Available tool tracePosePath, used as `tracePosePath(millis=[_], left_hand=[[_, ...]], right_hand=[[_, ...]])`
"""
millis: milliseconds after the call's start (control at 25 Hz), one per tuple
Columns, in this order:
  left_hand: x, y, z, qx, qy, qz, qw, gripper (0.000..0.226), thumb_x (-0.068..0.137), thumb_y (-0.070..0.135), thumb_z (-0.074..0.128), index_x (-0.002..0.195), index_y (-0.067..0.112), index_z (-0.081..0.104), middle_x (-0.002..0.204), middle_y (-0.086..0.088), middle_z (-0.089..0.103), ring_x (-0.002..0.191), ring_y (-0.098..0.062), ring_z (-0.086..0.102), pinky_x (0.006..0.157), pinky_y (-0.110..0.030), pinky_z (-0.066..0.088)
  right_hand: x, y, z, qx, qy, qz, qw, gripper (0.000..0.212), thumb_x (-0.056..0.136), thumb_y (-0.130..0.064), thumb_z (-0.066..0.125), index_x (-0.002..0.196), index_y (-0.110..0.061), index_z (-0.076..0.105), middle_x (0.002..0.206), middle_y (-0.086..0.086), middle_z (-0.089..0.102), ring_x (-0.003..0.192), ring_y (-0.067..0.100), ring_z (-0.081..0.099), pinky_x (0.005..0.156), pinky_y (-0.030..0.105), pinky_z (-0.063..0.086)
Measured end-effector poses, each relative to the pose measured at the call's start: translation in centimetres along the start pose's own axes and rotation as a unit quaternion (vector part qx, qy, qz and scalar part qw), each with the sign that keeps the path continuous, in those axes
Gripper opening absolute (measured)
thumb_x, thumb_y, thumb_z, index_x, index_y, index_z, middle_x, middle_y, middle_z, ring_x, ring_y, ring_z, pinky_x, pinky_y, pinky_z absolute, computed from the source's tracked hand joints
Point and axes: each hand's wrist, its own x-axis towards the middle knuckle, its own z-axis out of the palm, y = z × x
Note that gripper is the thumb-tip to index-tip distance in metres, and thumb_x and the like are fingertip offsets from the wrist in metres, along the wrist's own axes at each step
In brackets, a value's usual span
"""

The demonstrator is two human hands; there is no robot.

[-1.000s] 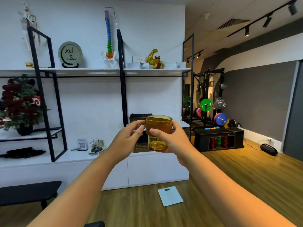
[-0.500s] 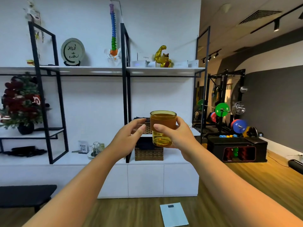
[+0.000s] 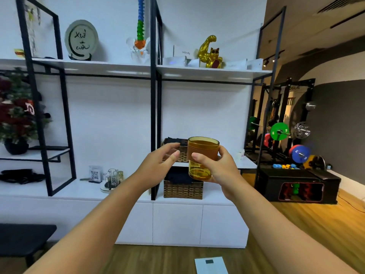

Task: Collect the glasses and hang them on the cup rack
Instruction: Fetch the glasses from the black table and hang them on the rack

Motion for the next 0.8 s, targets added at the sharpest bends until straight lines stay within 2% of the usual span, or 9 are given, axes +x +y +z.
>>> tracePosePath(millis=[200,320,400,560,640,720,800], left_hand=[[8.0,-8.3,-0.2,0.002,0.01,-0.013,1.0,0.037,0.105,0.038,0.057,0.141,0.044,0.054,0.119,0.028,0.063,0.107,0.015,0.057,0.082,-0.011,0.047],[11.7,-12.7,0.5,0.004,0.005,-0.035,0.999,0.035,0.104,0.039,0.058,0.136,0.051,0.053,0.12,0.029,0.062,0.108,0.012,0.059,0.084,-0.014,0.049],[14.2,-15.3,0.9,0.0,0.014,-0.045,0.999,0.036,0.103,0.039,0.06,0.136,0.051,0.054,0.122,0.027,0.063,0.108,0.01,0.06,0.089,-0.019,0.051],[19.4,-20.0,1.7,0.016,0.04,-0.051,0.998,0.049,0.096,0.033,0.072,0.141,0.045,0.054,0.125,0.023,0.065,0.112,0.001,0.063,0.095,-0.027,0.054],[22.4,-22.0,2.2,0.043,0.049,-0.061,0.996,0.06,0.091,0.031,0.079,0.144,0.044,0.052,0.128,0.022,0.063,0.115,-0.001,0.063,0.095,-0.027,0.053],[25.4,-23.7,2.6,0.067,0.067,-0.07,0.993,0.067,0.088,0.032,0.082,0.146,0.043,0.05,0.131,0.021,0.062,0.116,-0.001,0.063,0.095,-0.025,0.053],[27.9,-25.3,2.7,0.068,0.089,-0.078,0.991,0.069,0.085,0.033,0.084,0.145,0.045,0.051,0.13,0.023,0.063,0.115,0.002,0.062,0.093,-0.021,0.052]], right_hand=[[9.6,5.3,2.6,0.015,0.015,-0.005,1.0,0.065,0.063,-0.056,0.096,0.117,-0.049,0.06,0.115,-0.016,0.071,0.107,0.014,0.071,0.07,0.032,0.065],[15.0,8.4,3.4,0.017,0.004,0.001,1.0,0.068,0.067,-0.049,0.096,0.126,-0.039,0.064,0.119,-0.011,0.074,0.112,0.017,0.072,0.083,0.045,0.066],[18.9,10.1,3.6,0.014,-0.006,-0.001,1.0,0.071,0.069,-0.049,0.095,0.13,-0.037,0.062,0.122,-0.009,0.073,0.114,0.017,0.071,0.086,0.046,0.065],[27.4,13.5,3.9,0.003,-0.04,-0.009,0.999,0.078,0.064,-0.057,0.095,0.132,-0.041,0.059,0.125,-0.013,0.07,0.115,0.014,0.068,0.089,0.044,0.064],[31.9,15.2,4.0,0.011,-0.062,-0.004,0.998,0.078,0.06,-0.061,0.095,0.128,-0.045,0.06,0.121,-0.016,0.071,0.112,0.012,0.069,0.086,0.041,0.065],[36.4,16.6,4.2,0.026,-0.081,0.001,0.996,0.07,0.057,-0.063,0.095,0.117,-0.052,0.062,0.11,-0.024,0.073,0.103,0.007,0.072,0.078,0.03,0.065],[40.2,17.9,4.6,0.027,-0.095,-0.003,0.995,0.068,0.056,-0.064,0.095,0.115,-0.052,0.063,0.107,-0.026,0.074,0.102,0.004,0.072,0.081,0.03,0.064]])
